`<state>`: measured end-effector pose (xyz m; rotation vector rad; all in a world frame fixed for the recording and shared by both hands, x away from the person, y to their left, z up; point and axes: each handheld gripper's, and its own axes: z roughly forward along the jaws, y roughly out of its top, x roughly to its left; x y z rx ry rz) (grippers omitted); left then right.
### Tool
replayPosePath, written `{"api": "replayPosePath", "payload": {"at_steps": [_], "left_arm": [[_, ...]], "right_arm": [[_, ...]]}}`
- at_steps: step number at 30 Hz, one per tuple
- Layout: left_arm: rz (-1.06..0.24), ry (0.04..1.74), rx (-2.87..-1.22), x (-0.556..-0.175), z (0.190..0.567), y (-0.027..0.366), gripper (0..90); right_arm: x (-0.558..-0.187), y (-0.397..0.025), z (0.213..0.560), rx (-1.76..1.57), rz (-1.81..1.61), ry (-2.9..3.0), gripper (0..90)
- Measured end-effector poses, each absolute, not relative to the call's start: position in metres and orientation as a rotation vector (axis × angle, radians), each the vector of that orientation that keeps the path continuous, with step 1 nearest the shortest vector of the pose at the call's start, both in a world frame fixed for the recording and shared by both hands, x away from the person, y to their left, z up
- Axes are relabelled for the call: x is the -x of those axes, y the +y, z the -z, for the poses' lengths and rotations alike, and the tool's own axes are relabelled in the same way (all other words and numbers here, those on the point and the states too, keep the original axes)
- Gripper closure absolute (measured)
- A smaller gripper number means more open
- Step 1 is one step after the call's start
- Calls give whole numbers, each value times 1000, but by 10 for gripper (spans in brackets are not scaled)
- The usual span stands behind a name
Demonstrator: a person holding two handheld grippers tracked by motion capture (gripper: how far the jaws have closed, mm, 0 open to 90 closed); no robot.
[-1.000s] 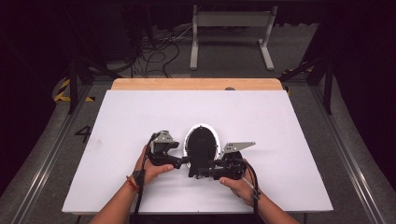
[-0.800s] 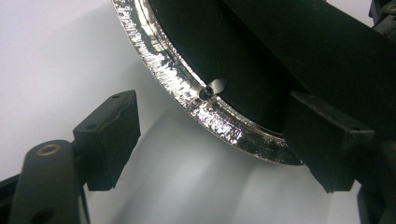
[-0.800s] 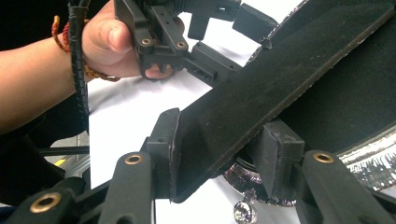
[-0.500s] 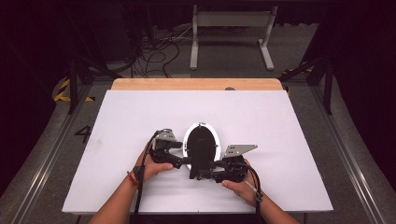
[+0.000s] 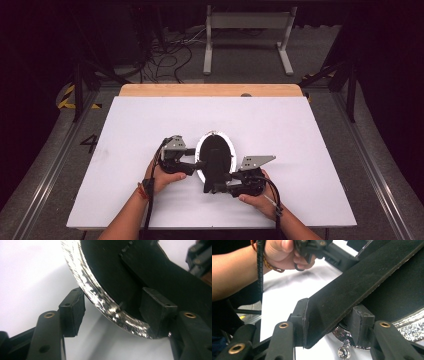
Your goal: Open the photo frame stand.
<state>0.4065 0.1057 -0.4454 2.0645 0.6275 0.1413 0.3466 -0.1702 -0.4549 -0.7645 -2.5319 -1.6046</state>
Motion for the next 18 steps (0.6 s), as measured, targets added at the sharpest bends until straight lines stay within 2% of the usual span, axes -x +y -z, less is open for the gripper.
{"api": "replayPosePath", "payload": {"at_steps": [4,9,18], "left_arm": [[-209,644,-2026,-406,441,106,458],[-245,663,-1982,-406,437,105,496],[-272,641,-1930,-398,430,108,522]], "right_arm": [[-347,-169,452,758,1615,-2579,555],[-349,-169,451,747,1619,-2626,564],[-350,-170,452,755,1593,-2672,568]]}}
